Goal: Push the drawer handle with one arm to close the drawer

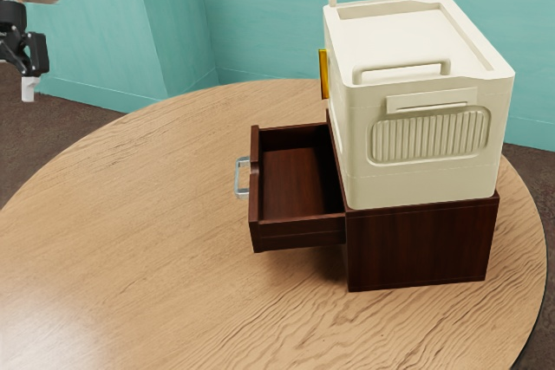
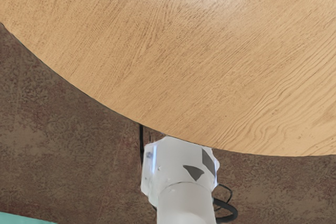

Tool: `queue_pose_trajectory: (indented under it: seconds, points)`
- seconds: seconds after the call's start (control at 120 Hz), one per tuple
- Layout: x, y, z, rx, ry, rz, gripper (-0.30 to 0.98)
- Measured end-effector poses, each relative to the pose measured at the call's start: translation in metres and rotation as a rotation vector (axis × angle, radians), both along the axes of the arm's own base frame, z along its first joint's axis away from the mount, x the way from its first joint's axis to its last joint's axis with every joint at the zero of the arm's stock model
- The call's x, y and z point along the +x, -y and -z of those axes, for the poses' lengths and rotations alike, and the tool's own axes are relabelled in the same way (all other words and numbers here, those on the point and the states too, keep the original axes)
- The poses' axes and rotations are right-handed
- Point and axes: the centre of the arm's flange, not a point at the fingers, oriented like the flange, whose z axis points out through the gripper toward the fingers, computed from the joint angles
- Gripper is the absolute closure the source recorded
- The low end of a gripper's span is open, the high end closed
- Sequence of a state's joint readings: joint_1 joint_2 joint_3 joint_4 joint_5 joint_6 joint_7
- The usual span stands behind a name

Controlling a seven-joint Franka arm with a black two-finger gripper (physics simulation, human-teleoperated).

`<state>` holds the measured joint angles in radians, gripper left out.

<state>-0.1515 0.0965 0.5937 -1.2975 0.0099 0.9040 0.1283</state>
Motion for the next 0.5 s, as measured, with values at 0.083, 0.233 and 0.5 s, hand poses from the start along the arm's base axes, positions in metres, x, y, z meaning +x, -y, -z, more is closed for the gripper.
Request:
queue_pose_trajectory:
  seconds: [0.083, 0.233, 0.5]
  points:
    - [0.015, -0.018, -0.001, 0.05, 0.136, 0.025, 0.0]
    - [0.011, 0.029, -0.113, 0.154, 0.509, 0.207, 0.0]
    - [0.071, 0.102, -0.079, 0.154, 0.526, 0.381, 0.09]
